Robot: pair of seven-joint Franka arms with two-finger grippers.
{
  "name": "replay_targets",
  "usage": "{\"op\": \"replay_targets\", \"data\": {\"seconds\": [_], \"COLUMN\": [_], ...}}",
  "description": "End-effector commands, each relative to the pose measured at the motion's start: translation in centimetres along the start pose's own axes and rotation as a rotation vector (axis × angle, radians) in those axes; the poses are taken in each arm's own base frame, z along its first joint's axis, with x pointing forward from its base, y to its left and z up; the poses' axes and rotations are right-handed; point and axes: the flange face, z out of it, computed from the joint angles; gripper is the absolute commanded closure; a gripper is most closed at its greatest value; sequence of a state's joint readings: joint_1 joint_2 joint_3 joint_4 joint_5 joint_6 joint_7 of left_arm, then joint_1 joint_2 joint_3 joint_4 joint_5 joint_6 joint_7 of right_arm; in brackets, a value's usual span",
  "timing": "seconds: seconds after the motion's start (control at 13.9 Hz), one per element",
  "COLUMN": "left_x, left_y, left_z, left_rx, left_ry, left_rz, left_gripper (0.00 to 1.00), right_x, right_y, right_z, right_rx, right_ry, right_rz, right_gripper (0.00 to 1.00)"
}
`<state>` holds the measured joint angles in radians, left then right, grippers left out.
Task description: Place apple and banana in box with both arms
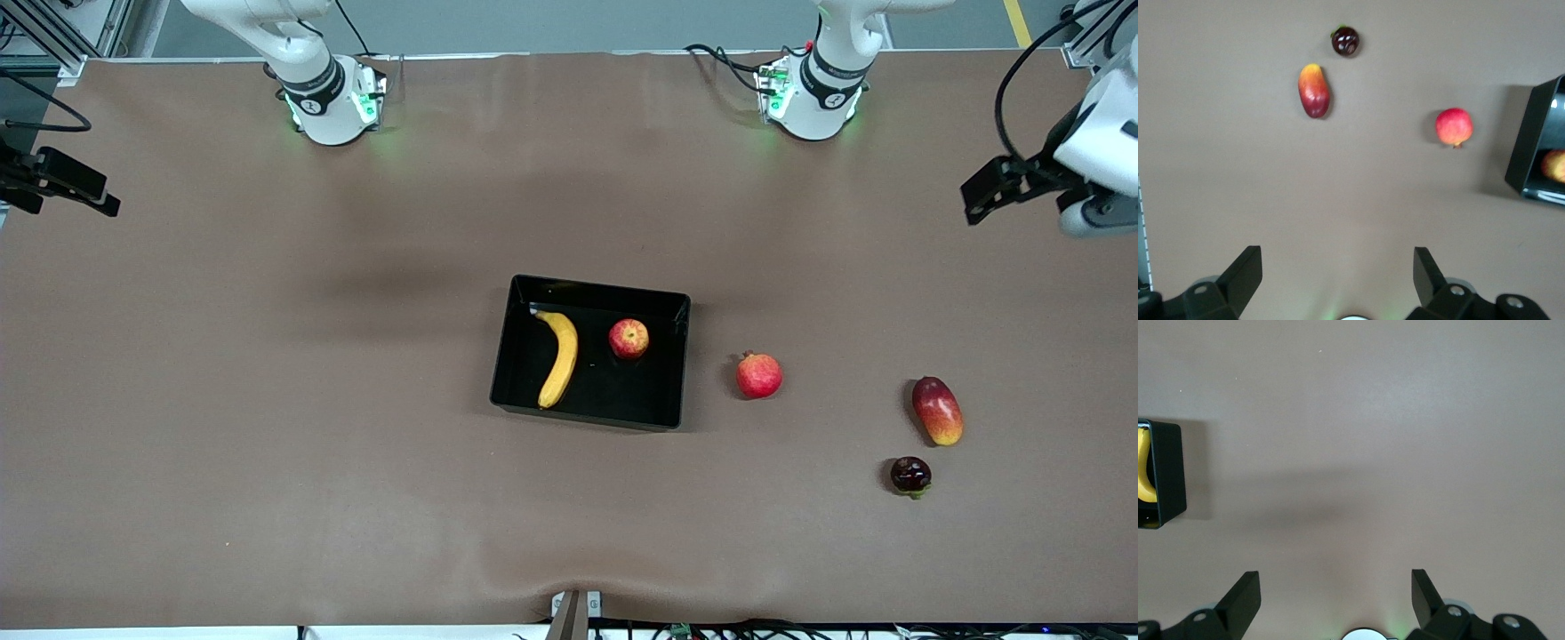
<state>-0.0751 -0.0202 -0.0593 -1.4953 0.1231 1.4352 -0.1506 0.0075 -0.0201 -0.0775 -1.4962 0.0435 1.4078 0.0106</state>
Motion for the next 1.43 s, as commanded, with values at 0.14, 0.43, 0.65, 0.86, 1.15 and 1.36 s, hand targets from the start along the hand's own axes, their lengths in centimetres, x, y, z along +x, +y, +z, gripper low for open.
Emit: {"op": "replay_targets", "data": {"seconds": [0.14,0.43,0.65,0.86,1.15,1.36], "left_x": [-2.7,-2.1,-2.2,-2.2,-1.8,-1.7], "left_y": [-1.2,-1.5,-0.7,0.0,0.2,0.1], "left_z": [0.2,-0.2,-0.1,-0.4,-0.5,-0.6], "left_rx": [-0.021,-0.023,-0.07,-0.078,-0.079,-0.08], "left_ry": [0.019,0.025,0.016,0.02,0.023,0.026], "left_rz": [0.01,0.003,0.007,0.013,0.015,0.011], "left_gripper": [0.0,0.0,0.0,0.0,0.0,0.0], "right_x": [-0.3,-0.3,-0.3,-0.3,-0.3,-0.3], "right_y": [0.4,0.4,0.3,0.3,0.3,0.3], "right_z": [-0.6,-0.6,-0.6,-0.5,-0.5,-0.5], "right_rx": [-0.011,-0.011,-0.011,-0.011,-0.011,-0.011], "right_ry": [0.003,0.003,0.001,0.001,0.0,0.003], "right_rz": [0.019,0.019,0.019,0.019,0.019,0.019], "right_gripper": [0.0,0.0,0.0,0.0,0.0,0.0]}}
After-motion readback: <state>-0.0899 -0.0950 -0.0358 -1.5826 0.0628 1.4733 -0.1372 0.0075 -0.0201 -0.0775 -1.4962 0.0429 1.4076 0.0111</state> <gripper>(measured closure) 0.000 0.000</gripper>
